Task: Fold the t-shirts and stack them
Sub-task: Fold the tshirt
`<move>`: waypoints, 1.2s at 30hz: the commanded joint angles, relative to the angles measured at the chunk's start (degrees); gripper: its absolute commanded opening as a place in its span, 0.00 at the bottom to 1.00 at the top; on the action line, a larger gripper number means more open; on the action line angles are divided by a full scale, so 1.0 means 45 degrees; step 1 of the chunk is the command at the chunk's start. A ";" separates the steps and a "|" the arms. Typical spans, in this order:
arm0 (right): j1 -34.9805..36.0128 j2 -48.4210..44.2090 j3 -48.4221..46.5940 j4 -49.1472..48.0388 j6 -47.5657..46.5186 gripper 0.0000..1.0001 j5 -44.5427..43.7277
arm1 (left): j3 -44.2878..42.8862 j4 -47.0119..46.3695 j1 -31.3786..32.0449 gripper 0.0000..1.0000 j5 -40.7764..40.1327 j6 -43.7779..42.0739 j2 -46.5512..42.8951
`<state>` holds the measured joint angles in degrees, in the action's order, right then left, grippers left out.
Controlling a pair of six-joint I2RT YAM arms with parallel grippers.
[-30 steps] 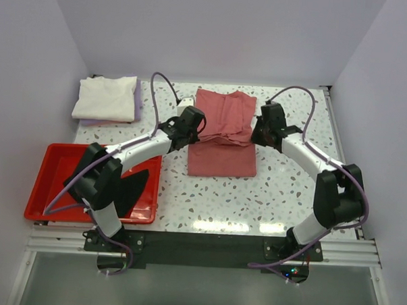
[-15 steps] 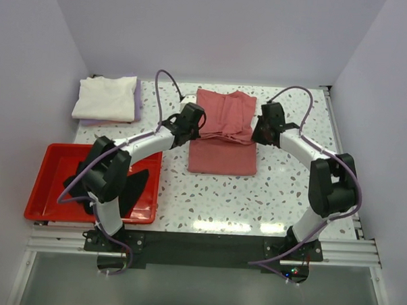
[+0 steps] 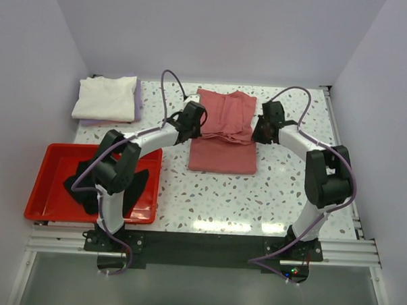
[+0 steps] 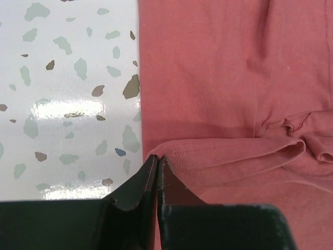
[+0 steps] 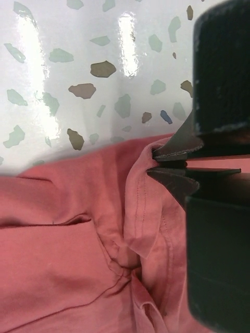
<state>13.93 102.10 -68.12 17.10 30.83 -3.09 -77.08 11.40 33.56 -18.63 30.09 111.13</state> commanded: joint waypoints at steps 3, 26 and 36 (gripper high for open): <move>-0.0225 0.0357 -0.0780 -0.0344 -0.0112 0.11 0.0120 | -0.0703 -0.0657 -0.0368 0.13 0.0681 -0.0611 0.0343; -0.0206 -0.5578 0.3649 0.0242 -0.0563 0.99 0.2835 | 0.6047 -0.1282 -0.0368 1.00 0.2888 0.1106 -0.6898; -0.0186 -0.7416 0.6210 0.0028 -0.0308 0.99 0.3285 | 0.8553 -0.2357 -0.0095 0.95 0.4063 0.2063 -0.7763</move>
<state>13.10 71.11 -41.25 19.31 28.73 10.35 -40.18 4.99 33.08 -1.69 37.28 77.43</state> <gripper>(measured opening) 0.987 0.961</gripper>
